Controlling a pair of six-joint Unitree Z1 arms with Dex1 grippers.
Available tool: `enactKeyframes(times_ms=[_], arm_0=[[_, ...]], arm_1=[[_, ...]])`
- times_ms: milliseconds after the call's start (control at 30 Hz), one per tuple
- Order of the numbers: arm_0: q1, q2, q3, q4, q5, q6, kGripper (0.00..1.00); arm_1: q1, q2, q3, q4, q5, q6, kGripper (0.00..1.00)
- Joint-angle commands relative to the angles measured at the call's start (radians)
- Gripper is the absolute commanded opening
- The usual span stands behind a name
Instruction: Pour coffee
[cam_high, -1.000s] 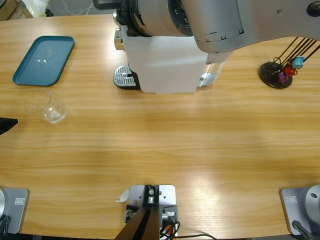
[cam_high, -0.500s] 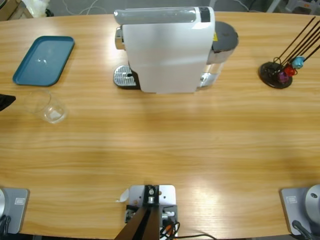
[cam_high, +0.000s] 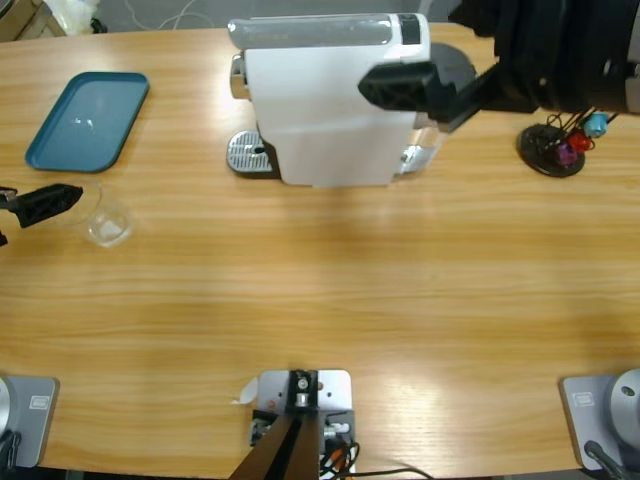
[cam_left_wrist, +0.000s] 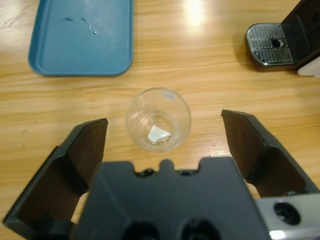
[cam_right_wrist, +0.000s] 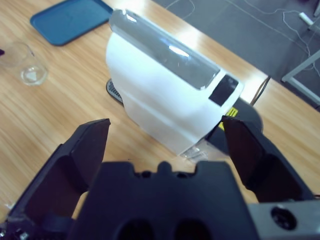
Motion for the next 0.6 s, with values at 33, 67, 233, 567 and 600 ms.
enactKeyframes(times_ms=[33, 67, 233, 567, 600], arm_0=[[-0.007, 0.095, 0.104, -0.112, -0.003, -0.049, 0.996], [-0.007, 0.114, 0.114, -0.134, -0.003, -0.060, 0.996], [-0.007, 0.201, 0.145, -0.224, 0.000, -0.077, 0.996], [-0.007, 0.370, 0.209, -0.414, 0.087, -0.102, 0.987], [-0.007, 0.364, 0.209, -0.414, 0.101, -0.102, 0.987]], arm_1=[[0.008, 0.017, 0.043, -0.006, -0.014, 0.029, 1.000], [0.008, 0.023, 0.044, -0.007, -0.014, 0.033, 1.000], [0.008, 0.032, 0.046, -0.011, -0.017, 0.035, 1.000], [0.008, 0.035, 0.070, -0.013, -0.014, 0.038, 1.000], [0.008, 0.035, 0.076, -0.012, -0.014, 0.038, 1.000]])
